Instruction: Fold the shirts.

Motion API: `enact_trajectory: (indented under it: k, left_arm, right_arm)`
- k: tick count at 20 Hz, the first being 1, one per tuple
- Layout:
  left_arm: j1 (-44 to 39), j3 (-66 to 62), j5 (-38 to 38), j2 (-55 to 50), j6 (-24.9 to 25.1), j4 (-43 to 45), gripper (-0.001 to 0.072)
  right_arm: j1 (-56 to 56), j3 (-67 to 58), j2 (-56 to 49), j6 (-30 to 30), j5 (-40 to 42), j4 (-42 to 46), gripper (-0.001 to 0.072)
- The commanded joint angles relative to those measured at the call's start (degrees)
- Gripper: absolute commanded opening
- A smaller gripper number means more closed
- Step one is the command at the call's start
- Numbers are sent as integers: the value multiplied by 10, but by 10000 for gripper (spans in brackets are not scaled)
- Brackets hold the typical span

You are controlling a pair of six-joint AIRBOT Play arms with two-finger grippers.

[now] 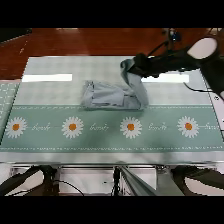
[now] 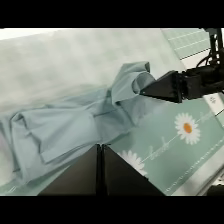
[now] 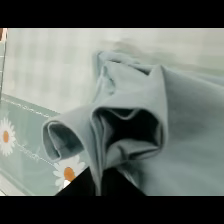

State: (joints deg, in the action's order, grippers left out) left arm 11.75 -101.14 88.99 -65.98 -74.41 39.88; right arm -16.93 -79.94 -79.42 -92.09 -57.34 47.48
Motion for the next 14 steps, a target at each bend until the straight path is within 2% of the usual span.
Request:
enact_trajectory:
  k: [1,6,10,14]
  left_arm:
    - [13,0,21,10,2,46,39]
    - [5,16,21,-10,3,47,39]
    - [-12,57,19,-26,9,48,39]
    - [-33,125,5,-35,27,48,39]
  right_arm:
    - [-68,0,-52,-17,97,-38,13]
    - [-125,0,-109,-5,210,-127,14]
    - [-161,0,-138,-4,284,-140,22]
    - [-172,0,-162,-3,300,-172,355]
